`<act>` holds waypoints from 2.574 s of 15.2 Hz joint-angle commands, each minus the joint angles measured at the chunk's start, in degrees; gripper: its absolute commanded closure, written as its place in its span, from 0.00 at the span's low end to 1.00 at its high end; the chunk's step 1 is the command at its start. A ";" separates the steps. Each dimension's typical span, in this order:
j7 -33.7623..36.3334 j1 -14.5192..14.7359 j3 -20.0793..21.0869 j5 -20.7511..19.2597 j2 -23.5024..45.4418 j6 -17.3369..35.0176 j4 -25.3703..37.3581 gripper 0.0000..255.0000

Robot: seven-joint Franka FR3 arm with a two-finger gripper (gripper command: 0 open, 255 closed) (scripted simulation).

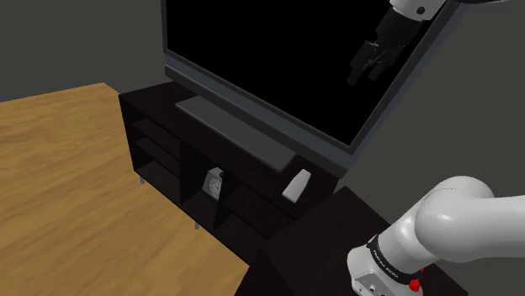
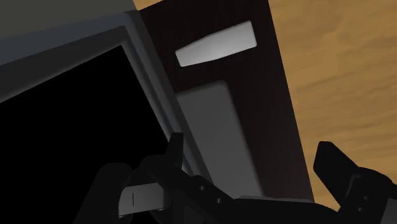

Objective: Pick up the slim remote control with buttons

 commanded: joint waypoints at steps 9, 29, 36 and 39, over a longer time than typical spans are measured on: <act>11.85 -4.54 0.59 1.15 3.75 13.60 -11.97 0.00; 41.41 -15.14 2.45 2.91 36.20 54.94 -25.67 0.00; 51.74 -16.87 1.24 2.68 54.40 69.67 -23.57 0.00; 53.80 -16.72 0.53 3.42 60.43 74.02 -22.19 0.00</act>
